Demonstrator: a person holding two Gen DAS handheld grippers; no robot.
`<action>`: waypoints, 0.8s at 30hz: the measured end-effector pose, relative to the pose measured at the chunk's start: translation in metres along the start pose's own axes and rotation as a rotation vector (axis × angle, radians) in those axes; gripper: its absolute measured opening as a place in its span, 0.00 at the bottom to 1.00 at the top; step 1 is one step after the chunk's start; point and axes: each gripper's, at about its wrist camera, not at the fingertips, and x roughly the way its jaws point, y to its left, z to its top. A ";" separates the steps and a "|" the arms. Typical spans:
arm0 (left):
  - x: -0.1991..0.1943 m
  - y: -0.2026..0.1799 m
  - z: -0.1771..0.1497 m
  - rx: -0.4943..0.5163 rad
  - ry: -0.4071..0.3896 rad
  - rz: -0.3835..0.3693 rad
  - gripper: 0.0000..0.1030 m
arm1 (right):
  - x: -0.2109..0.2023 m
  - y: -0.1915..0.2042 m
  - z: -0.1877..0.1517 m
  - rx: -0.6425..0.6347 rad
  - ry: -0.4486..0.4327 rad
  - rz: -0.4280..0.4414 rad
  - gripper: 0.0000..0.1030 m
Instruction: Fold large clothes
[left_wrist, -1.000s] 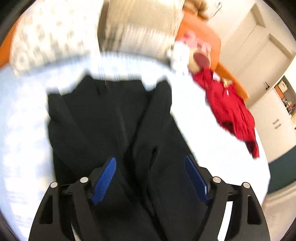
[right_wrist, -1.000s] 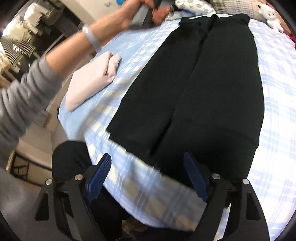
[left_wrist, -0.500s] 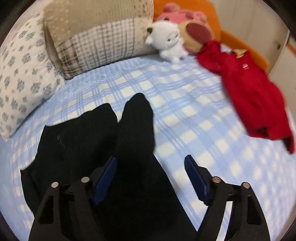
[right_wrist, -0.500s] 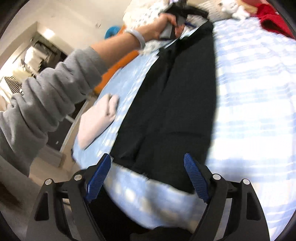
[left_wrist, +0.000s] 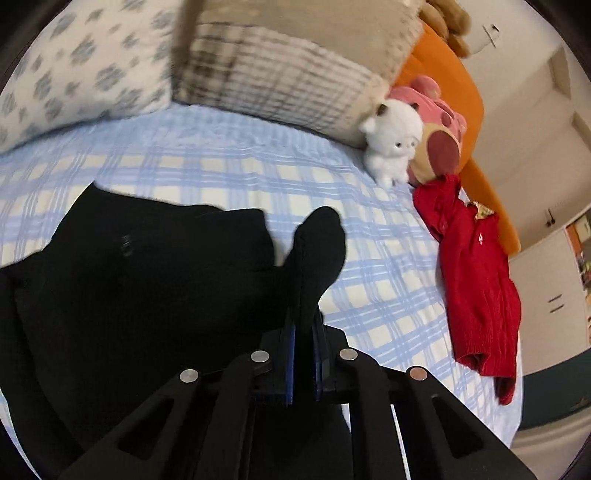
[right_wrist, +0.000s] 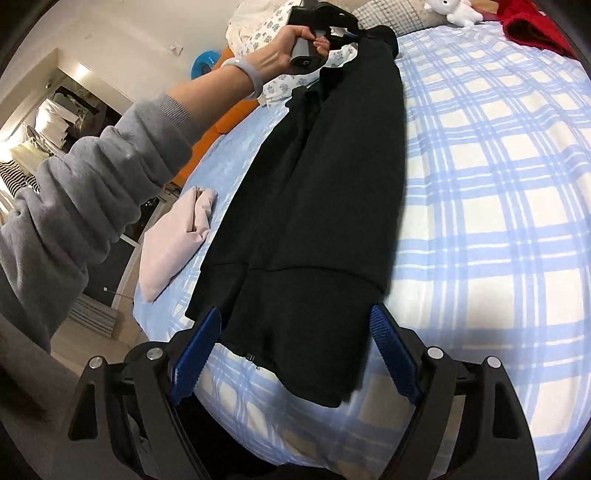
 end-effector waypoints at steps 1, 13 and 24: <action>0.005 0.006 -0.001 0.003 0.010 0.019 0.13 | 0.000 -0.001 0.000 0.001 0.007 -0.003 0.82; -0.020 -0.005 -0.031 0.091 -0.001 0.109 0.78 | -0.007 0.006 -0.001 -0.010 0.038 -0.037 0.82; -0.249 0.049 -0.274 0.025 0.118 -0.151 0.94 | -0.048 0.003 0.022 0.007 0.024 0.009 0.79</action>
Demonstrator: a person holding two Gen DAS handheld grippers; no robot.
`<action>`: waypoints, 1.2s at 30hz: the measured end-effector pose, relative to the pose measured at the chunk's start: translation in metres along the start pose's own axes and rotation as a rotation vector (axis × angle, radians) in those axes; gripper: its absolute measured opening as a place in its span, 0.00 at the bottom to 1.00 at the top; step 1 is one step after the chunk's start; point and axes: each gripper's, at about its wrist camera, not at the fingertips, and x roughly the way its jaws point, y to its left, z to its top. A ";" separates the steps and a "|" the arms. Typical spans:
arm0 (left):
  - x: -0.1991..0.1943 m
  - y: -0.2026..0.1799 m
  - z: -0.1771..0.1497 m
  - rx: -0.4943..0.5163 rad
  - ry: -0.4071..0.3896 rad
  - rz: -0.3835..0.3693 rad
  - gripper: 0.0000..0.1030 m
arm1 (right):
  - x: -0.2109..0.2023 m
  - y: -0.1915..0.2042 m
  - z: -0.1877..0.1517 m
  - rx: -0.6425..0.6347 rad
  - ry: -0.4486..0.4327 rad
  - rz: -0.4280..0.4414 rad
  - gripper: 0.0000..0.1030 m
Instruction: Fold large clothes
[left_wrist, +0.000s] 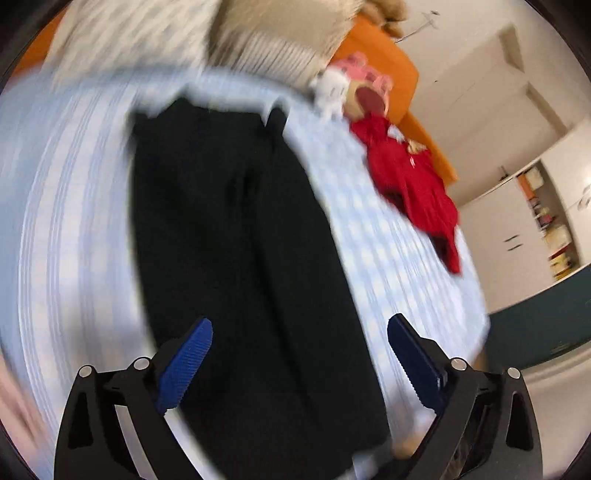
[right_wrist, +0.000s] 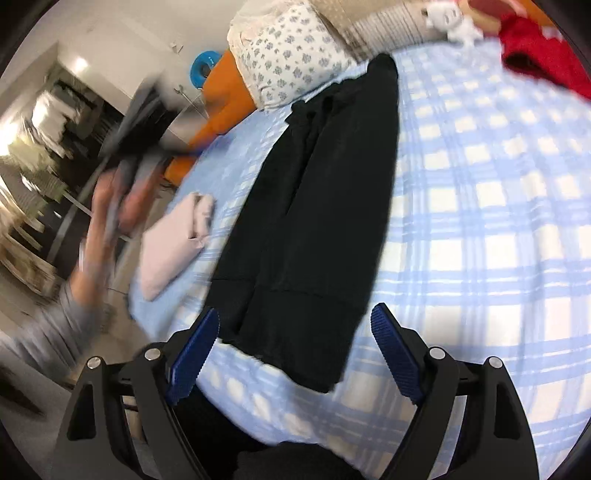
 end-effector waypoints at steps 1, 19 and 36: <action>-0.005 0.009 -0.027 -0.033 0.033 -0.007 0.94 | 0.003 -0.005 0.001 0.031 0.018 0.040 0.77; 0.058 0.052 -0.160 -0.105 0.289 -0.103 0.94 | 0.070 -0.030 -0.010 0.220 0.221 0.042 0.40; 0.009 0.083 -0.095 -0.431 0.193 -0.590 0.21 | 0.049 -0.010 0.063 0.410 0.253 0.367 0.25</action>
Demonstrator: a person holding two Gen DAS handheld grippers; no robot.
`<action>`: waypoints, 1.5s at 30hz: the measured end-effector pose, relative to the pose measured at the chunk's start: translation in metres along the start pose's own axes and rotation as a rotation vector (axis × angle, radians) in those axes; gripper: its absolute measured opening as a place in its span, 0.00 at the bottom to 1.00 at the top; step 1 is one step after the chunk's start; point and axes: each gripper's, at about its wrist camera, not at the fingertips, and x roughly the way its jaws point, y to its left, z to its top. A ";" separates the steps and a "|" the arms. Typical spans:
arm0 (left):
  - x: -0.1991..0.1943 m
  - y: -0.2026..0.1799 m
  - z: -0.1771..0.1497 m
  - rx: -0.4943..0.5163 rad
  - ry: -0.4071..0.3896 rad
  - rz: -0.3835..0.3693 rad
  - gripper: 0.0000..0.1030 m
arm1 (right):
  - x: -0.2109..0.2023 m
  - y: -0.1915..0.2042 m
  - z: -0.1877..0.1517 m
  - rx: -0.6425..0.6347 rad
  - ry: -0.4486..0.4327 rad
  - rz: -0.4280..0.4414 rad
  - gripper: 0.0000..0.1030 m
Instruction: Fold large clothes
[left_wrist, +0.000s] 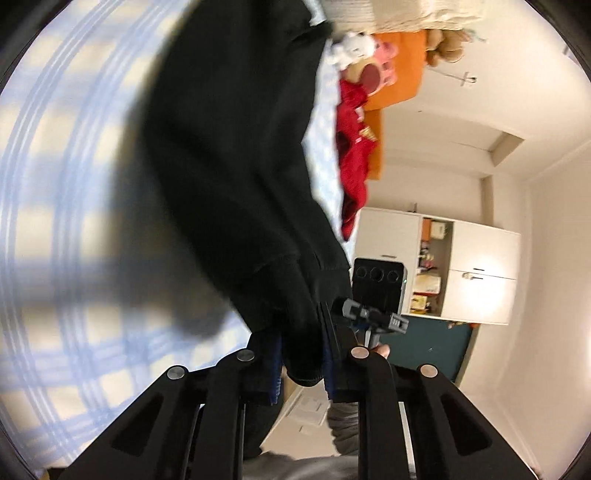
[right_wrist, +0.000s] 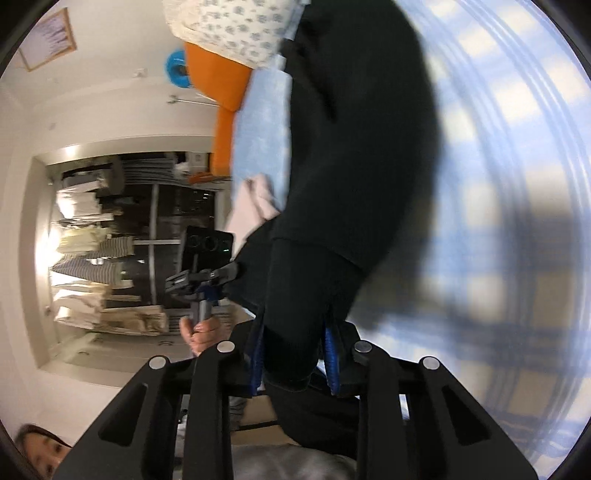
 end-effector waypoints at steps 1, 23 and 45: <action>-0.003 -0.008 0.009 0.005 -0.013 -0.005 0.21 | -0.002 0.011 0.011 -0.015 -0.012 0.010 0.25; -0.013 0.050 0.219 -0.260 -0.252 0.114 0.21 | 0.029 -0.033 0.238 0.162 -0.319 -0.131 0.24; -0.015 -0.078 0.174 0.257 -0.172 0.606 0.23 | -0.002 0.001 0.124 -0.246 -0.240 -0.494 0.89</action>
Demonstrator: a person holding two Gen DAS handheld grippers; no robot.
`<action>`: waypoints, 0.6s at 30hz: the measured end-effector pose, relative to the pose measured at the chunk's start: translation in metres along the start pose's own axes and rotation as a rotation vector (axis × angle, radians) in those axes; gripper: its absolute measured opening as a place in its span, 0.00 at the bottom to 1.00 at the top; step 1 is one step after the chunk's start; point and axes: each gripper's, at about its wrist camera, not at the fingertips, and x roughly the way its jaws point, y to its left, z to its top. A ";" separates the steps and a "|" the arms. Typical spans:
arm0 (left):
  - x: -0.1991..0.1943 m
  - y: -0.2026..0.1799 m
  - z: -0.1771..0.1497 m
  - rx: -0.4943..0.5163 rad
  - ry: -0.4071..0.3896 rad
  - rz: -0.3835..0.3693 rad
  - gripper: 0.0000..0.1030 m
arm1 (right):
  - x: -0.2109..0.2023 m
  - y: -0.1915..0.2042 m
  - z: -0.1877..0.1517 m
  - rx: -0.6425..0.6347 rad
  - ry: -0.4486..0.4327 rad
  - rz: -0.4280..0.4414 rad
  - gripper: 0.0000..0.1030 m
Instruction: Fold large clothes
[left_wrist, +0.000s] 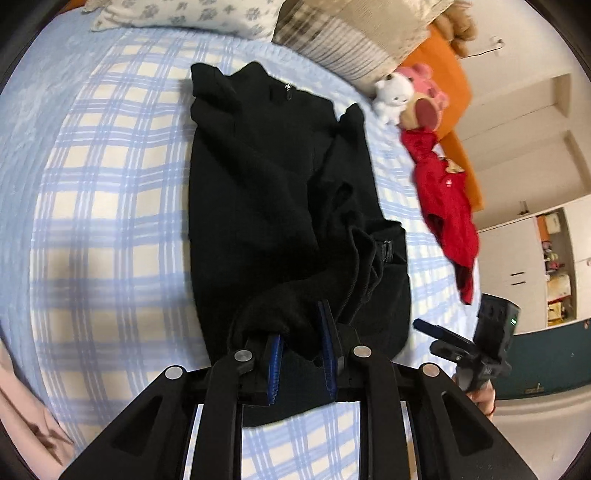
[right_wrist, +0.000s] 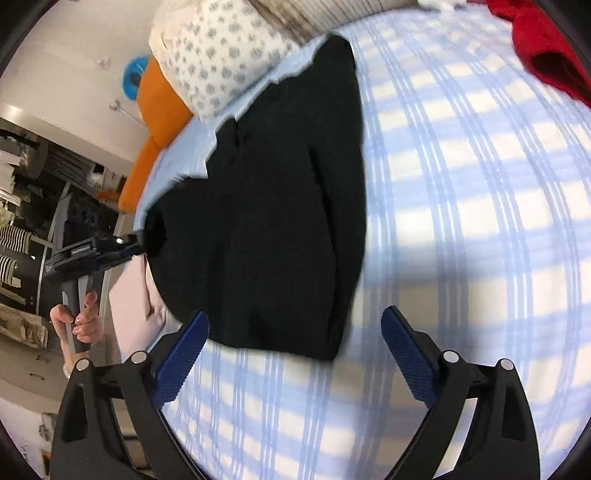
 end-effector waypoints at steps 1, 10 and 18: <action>0.008 0.002 0.007 -0.021 0.013 0.002 0.23 | 0.000 0.005 0.008 -0.037 -0.043 0.008 0.89; 0.039 0.049 0.023 -0.213 0.059 -0.129 0.23 | 0.061 0.030 0.070 -0.125 -0.017 -0.165 0.33; 0.001 0.097 0.016 -0.452 -0.204 -0.540 0.97 | 0.027 0.018 0.072 -0.059 -0.091 -0.129 0.23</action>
